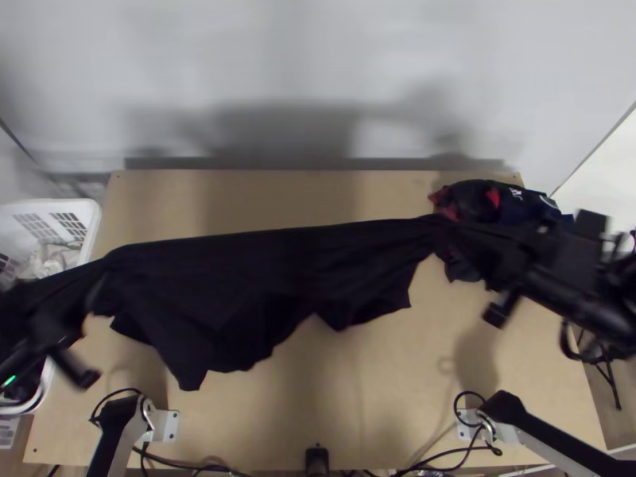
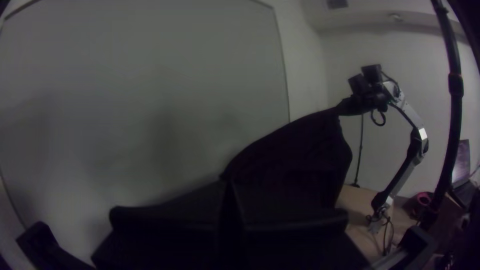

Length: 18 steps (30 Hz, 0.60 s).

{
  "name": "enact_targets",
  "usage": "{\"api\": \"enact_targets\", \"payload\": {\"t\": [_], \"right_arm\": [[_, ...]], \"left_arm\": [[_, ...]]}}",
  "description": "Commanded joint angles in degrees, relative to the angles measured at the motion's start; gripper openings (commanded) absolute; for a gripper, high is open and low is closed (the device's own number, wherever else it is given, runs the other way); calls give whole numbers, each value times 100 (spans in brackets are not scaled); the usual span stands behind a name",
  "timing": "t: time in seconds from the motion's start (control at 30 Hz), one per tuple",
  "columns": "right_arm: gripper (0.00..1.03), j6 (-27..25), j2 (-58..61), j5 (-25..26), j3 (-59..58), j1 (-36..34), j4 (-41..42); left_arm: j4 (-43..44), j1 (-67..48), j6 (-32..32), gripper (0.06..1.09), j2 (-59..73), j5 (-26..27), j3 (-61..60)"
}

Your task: Fold the t-shirt

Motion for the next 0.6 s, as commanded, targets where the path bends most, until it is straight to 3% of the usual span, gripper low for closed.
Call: {"api": "enact_targets", "payload": {"t": [0.0, 0.1, 0.23, 0.57], "right_arm": [[3, 45, 254, -104, -1736, -164, 1205], [3, -280, 957, 362, -2386, -207, 2066], [3, -297, 1819, 784, -2536, -331, 3130], [3, -464, 4139, 1021, -1683, 311, 3569]], "left_arm": [[890, 3, 769, 10, -16, -252, -2393], [1611, -190, 980, 10, 511, -612, -3008], [2112, -1140, 1613, 10, 1478, -2027, -3061], [3052, -1377, 1569, 10, 3745, -2299, -2798]]}}
